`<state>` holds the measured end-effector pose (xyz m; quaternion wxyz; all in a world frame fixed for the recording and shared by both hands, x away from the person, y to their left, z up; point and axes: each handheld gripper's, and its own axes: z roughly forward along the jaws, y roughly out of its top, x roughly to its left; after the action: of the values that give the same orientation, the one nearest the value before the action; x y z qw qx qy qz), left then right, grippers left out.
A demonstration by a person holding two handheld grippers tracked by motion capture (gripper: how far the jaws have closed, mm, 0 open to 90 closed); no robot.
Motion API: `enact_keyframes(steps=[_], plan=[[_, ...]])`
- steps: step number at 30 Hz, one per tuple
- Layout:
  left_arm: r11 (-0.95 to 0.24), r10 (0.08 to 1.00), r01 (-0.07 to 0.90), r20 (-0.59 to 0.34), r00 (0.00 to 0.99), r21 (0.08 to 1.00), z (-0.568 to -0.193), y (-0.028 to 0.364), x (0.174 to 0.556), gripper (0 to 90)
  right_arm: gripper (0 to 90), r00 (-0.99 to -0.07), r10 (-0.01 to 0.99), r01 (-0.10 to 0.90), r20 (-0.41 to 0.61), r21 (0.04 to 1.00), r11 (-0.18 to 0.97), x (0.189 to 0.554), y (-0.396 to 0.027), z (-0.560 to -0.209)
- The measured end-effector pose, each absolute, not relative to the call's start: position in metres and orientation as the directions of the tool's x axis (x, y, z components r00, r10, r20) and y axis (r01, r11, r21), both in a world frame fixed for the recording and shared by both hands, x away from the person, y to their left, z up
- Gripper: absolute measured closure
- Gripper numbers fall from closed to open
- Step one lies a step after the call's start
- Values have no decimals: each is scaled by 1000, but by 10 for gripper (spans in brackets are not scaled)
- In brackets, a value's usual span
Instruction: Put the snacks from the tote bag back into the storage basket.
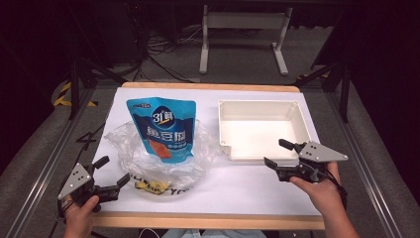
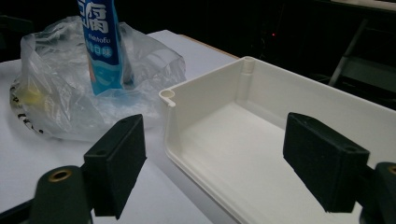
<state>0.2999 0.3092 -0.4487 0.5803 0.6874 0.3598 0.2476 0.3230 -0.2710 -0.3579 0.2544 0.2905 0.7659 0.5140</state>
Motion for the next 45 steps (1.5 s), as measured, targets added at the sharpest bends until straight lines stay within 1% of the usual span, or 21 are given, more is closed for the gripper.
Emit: enact_keyframes(steps=[7, 9, 20, 37, 45], plan=[[-68, 781, 206, -77, 620, 976, -449, 309, 300, 38, 220, -716, 688, 174, -116, 925, 337, 329, -258, -338], [-66, 781, 207, -79, 620, 976, -449, 310, 300, 38, 220, -732, 670, 164, -124, 923, 349, 332, -248, -328], [-67, 773, 211, -83, 630, 975, -448, 311, 300, 38, 211, -783, 608, 128, -127, 924, 359, 348, -220, -304], [-60, 773, 206, -85, 629, 977, -448, 311, 299, 39, 211, -845, 521, 108, -121, 915, 388, 373, -185, -292], [-58, 772, 212, -91, 629, 976, -448, 313, 298, 39, 200, -875, 474, 100, -98, 921, 376, 386, -164, -291]])
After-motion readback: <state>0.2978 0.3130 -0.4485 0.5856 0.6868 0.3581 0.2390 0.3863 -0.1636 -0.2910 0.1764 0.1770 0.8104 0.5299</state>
